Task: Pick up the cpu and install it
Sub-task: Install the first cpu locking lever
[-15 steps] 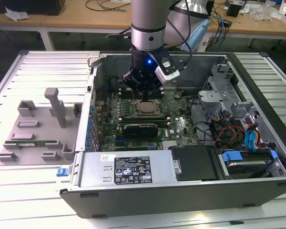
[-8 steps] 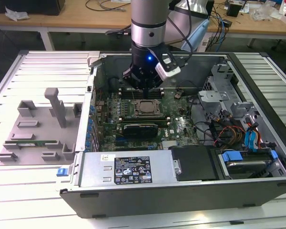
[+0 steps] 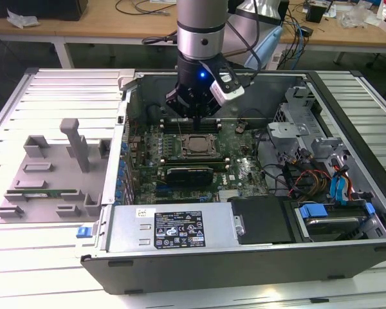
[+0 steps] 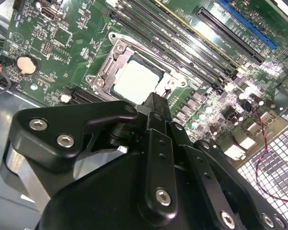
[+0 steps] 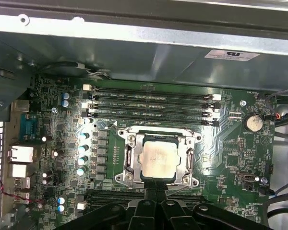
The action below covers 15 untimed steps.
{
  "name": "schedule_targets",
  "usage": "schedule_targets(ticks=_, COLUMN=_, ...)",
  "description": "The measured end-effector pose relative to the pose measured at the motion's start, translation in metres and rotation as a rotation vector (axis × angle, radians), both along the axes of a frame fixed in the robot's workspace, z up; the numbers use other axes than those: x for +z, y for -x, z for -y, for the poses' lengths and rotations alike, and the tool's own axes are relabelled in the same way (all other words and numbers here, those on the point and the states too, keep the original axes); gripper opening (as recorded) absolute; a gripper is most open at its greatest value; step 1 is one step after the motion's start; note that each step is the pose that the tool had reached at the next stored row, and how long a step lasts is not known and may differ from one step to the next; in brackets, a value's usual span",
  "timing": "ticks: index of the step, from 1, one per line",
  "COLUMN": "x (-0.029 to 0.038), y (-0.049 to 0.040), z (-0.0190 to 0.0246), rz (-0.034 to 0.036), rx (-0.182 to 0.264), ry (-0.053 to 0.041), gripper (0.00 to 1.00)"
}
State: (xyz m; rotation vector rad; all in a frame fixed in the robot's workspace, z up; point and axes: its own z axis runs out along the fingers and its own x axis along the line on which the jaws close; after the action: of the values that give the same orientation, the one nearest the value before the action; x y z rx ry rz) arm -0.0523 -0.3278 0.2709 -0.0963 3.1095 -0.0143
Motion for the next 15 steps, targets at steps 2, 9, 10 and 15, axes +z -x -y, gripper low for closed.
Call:
schedule_targets(ticks=2, x=0.0001, y=0.0027, z=0.0000, rz=0.0004, rx=0.000, ry=0.0001, gripper=0.11)
schedule_targets(ticks=9, x=0.0036, y=0.0053, z=0.0000, rz=0.0011, rx=0.000, ry=-0.0001, gripper=0.11)
schedule_targets(ticks=10, x=0.0037, y=0.0068, z=0.0000, rz=0.0013, rx=0.000, ry=0.0000, gripper=0.11)
schedule_targets(ticks=15, x=0.0037, y=0.0221, z=0.0000, rz=0.0031, rx=0.000, ry=-0.0002, gripper=0.11)
